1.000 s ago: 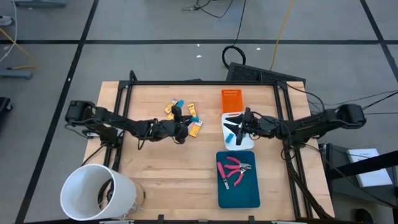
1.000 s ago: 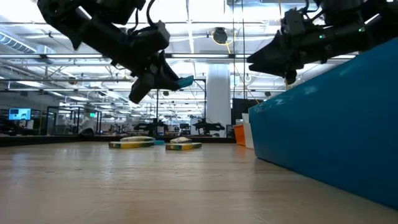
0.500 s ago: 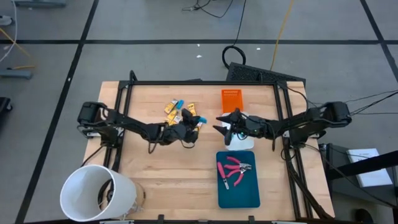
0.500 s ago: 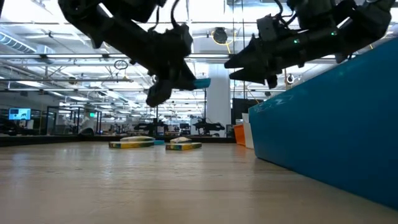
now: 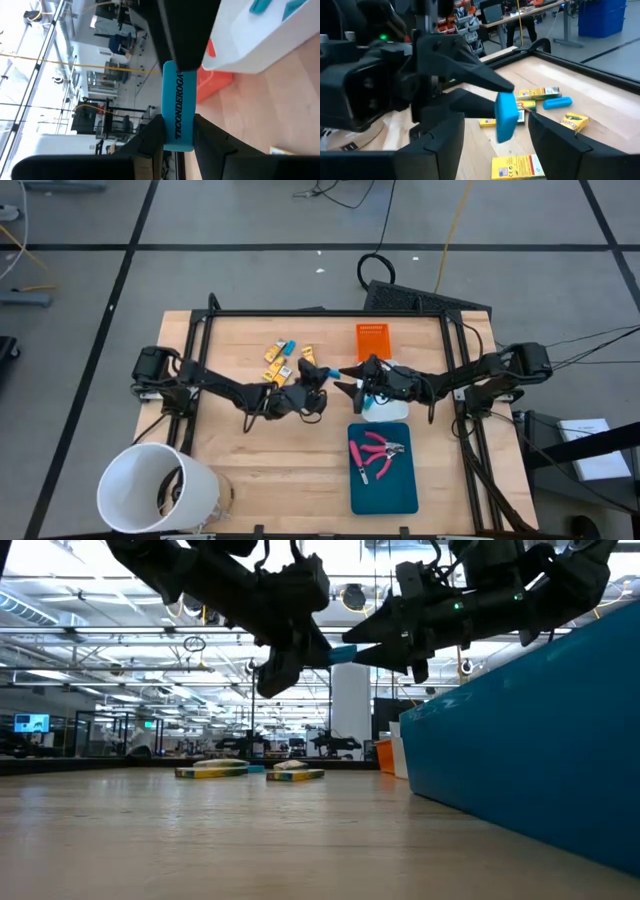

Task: Pick & Place School Supplies
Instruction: Put the blue eraser into the white bin

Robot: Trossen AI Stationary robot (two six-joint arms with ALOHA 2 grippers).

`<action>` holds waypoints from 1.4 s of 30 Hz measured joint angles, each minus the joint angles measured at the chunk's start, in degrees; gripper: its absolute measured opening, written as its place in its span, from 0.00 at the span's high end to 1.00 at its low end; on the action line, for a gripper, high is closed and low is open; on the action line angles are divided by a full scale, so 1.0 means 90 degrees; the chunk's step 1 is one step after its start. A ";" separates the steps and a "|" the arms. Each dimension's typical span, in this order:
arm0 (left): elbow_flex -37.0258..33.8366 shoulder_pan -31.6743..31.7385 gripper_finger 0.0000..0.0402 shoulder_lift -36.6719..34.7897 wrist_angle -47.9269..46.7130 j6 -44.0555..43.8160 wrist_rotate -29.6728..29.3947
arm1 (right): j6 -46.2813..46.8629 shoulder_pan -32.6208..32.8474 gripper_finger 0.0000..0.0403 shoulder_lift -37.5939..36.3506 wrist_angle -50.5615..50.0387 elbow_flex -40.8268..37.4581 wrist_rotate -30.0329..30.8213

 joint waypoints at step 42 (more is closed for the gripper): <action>0.0000 -0.0235 0.78 -0.0012 0.0379 -0.0236 0.0167 | -0.0291 0.0000 0.89 -0.0002 0.0141 -0.0015 -0.0514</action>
